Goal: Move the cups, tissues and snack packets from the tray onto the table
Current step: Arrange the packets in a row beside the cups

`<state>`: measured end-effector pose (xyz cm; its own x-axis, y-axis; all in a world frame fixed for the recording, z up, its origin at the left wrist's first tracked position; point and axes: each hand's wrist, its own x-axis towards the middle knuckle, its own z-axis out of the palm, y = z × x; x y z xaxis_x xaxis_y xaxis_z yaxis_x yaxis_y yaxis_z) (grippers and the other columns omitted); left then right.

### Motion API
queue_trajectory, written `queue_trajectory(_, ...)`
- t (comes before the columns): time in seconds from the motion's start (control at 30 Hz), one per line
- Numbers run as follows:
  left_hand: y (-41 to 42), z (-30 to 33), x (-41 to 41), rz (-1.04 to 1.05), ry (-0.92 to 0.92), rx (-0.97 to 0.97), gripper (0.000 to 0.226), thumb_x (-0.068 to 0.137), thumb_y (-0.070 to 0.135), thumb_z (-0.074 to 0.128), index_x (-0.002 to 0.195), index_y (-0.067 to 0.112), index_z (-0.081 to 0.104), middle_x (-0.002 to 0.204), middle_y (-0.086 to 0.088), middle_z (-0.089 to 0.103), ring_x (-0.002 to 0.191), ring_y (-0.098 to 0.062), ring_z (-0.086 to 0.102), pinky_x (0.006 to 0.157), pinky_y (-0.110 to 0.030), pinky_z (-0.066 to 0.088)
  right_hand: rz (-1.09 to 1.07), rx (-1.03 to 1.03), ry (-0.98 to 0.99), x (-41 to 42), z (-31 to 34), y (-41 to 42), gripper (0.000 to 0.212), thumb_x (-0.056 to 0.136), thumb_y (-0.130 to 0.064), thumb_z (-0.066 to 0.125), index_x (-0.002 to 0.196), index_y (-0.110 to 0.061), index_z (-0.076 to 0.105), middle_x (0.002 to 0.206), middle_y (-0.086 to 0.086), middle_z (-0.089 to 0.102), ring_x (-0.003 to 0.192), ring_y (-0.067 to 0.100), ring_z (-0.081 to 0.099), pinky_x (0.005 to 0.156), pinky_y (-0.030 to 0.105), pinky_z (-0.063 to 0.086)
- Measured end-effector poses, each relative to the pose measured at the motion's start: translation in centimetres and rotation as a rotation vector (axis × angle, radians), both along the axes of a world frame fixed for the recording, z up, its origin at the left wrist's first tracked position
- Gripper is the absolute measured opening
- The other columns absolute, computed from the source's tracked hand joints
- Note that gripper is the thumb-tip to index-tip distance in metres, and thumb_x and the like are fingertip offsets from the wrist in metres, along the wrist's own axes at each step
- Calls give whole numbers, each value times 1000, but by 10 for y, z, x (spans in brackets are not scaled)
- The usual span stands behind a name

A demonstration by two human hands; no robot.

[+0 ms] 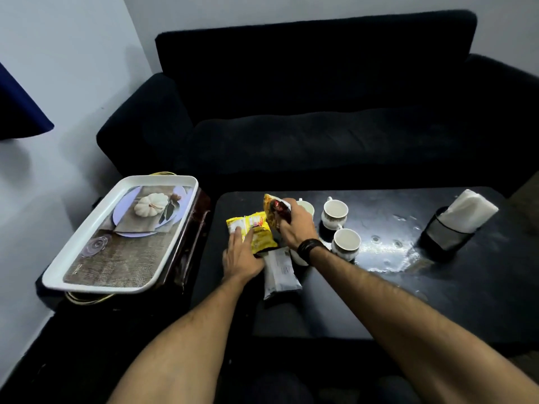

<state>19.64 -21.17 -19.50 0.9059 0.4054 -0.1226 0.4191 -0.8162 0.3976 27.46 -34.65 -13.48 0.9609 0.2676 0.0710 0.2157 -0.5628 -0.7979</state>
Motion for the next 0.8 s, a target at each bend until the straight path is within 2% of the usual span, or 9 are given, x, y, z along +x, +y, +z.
queue_trajectory(0.17,-2,-9,1,21,-26,187,71,93,17,51,155,31,19,164,-5,14,151,-29,14,111,-50,33,-75,101,45,3,-1,-1,33,87,-21,57,120,-19,56,112,10,62,107,29,58,95,42,47)
queue_trajectory(0.27,0,-9,2,121,-164,129,55,96,11,42,148,29,39,151,-9,42,134,-34,45,96,-47,46,-124,208,85,2,-4,0,27,89,-24,59,116,-20,59,107,5,65,106,27,60,94,35,46)
queue_trajectory(0.33,2,-4,6,335,-393,-136,46,95,7,42,137,22,55,128,-17,62,111,-40,61,86,-43,49,-183,282,140,4,-1,0,26,89,-29,61,113,-21,61,104,2,65,104,25,61,89,29,45)
queue_trajectory(0.4,5,3,11,571,-590,-510,32,99,9,44,126,6,61,115,-26,66,103,-40,64,80,-38,49,-246,348,206,8,3,2,29,88,-32,63,114,-21,61,106,4,65,105,25,62,88,29,44)
queue_trajectory(0.5,10,10,9,860,-751,-1157,34,104,15,40,130,-5,50,124,-27,60,89,-35,65,66,-38,59,-329,388,255,9,11,5,36,85,-35,64,117,-19,61,114,7,66,111,27,61,95,32,45)
queue_trajectory(0.57,9,8,-3,929,-647,-1324,36,104,18,43,134,-2,46,123,-25,61,81,-34,68,59,-33,59,-366,369,282,2,14,8,36,83,-35,66,114,-18,60,110,7,66,109,29,61,92,32,45)
queue_trajectory(0.63,4,3,-17,954,-483,-1335,35,102,22,48,130,0,50,113,-21,65,74,-32,69,59,-35,55,-361,324,318,-8,13,12,38,81,-29,68,114,-16,55,105,8,65,107,31,61,90,34,46)
queue_trajectory(0.73,2,7,-32,911,-206,-1177,36,96,33,57,112,2,61,94,-19,70,63,-25,68,55,-31,52,-288,246,322,-22,7,19,40,80,-13,63,113,-13,42,102,14,63,100,35,62,80,34,46)
queue_trajectory(0.8,2,13,-39,828,33,-1042,52,90,48,60,99,-3,66,82,-17,73,56,-21,67,49,-27,48,-265,196,303,-29,4,22,48,76,-6,60,116,-17,37,101,14,60,94,36,60,74,33,41)
